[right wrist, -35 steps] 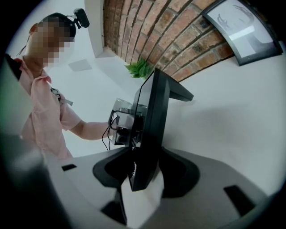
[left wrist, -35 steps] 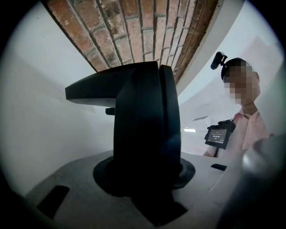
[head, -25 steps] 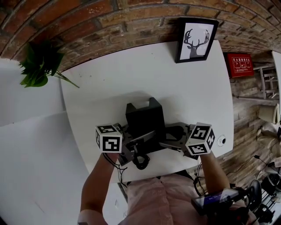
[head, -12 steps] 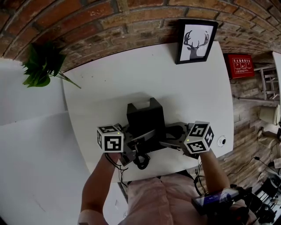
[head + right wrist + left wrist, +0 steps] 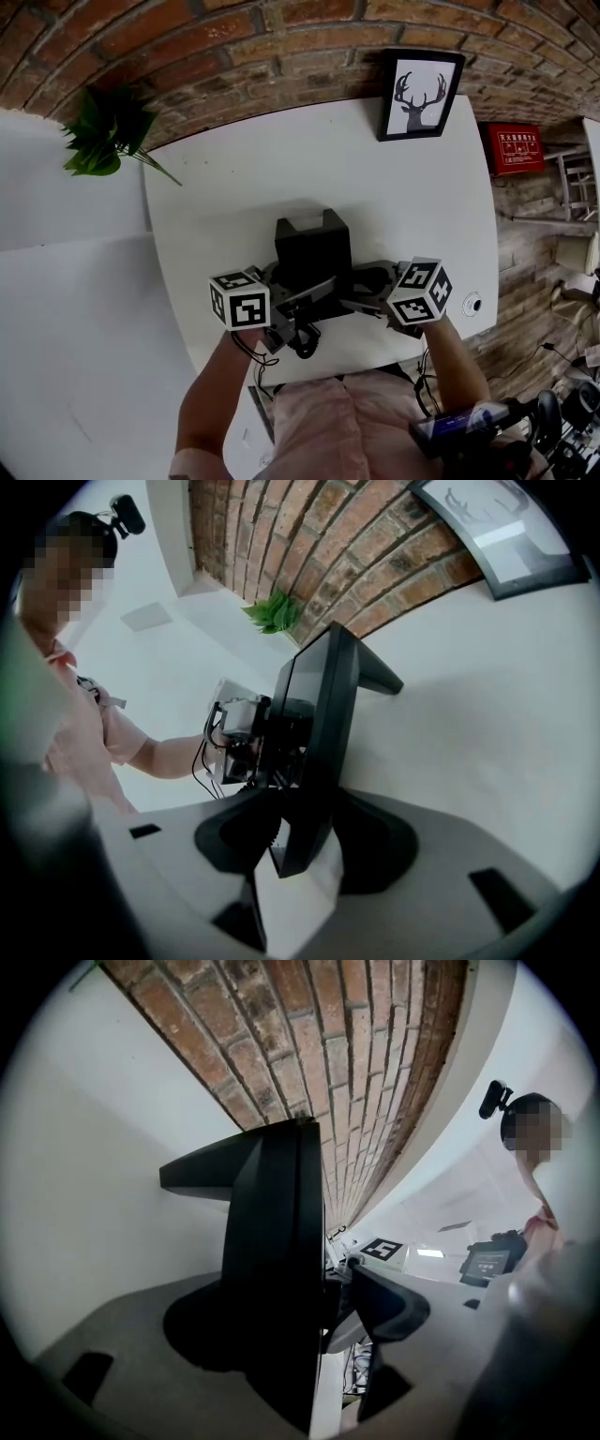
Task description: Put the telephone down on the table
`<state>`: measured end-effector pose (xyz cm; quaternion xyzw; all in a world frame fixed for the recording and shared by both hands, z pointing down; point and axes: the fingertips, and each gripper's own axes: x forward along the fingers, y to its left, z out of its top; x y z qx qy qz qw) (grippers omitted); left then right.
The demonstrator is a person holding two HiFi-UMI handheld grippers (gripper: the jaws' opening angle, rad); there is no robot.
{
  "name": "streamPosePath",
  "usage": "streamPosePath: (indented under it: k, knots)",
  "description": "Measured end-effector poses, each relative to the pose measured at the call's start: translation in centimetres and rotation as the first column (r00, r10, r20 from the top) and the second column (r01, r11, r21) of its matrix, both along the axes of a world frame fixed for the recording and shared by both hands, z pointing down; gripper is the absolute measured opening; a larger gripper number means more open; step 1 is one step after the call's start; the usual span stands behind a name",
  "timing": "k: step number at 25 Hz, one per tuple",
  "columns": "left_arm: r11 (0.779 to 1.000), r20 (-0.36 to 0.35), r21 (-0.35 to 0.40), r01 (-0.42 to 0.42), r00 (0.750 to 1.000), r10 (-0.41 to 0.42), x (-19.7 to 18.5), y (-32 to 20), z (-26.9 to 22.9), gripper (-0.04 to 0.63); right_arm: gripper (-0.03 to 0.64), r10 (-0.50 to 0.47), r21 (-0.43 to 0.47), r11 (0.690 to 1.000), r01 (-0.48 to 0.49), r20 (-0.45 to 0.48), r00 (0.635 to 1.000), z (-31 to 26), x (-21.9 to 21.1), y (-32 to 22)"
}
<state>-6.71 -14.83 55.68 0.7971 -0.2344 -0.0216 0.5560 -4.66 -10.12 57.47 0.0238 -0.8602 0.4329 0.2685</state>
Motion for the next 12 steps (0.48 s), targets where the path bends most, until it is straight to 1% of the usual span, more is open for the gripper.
streamPosePath:
  k: [2, 6, 9, 12]
  knots:
    - [1.0, 0.033, 0.015, 0.019, 0.999, -0.02, -0.1, -0.1, 0.1, 0.385, 0.189, -0.002, 0.003, 1.0, 0.002, -0.008, 1.0, 0.1, 0.0, 0.0]
    - [0.999, 0.137, 0.047, 0.013, 0.99, -0.019, 0.0, 0.3, 0.6, 0.44, 0.188, -0.011, 0.019, 1.0, 0.012, -0.028, 1.0, 0.4, -0.1, 0.1]
    - [0.999, 0.2, 0.047, 0.024, 0.979, -0.033, -0.2, 0.6, 1.1, 0.457, 0.186, -0.017, 0.022, 1.0, 0.017, -0.026, 1.0, 0.4, -0.2, 0.3]
    - [0.997, 0.287, 0.066, 0.044, 0.956, -0.062, -1.2, 0.7, 1.5, 0.459, 0.183, -0.014, 0.018, 1.0, 0.014, -0.02, 1.0, 0.4, -0.2, 0.2]
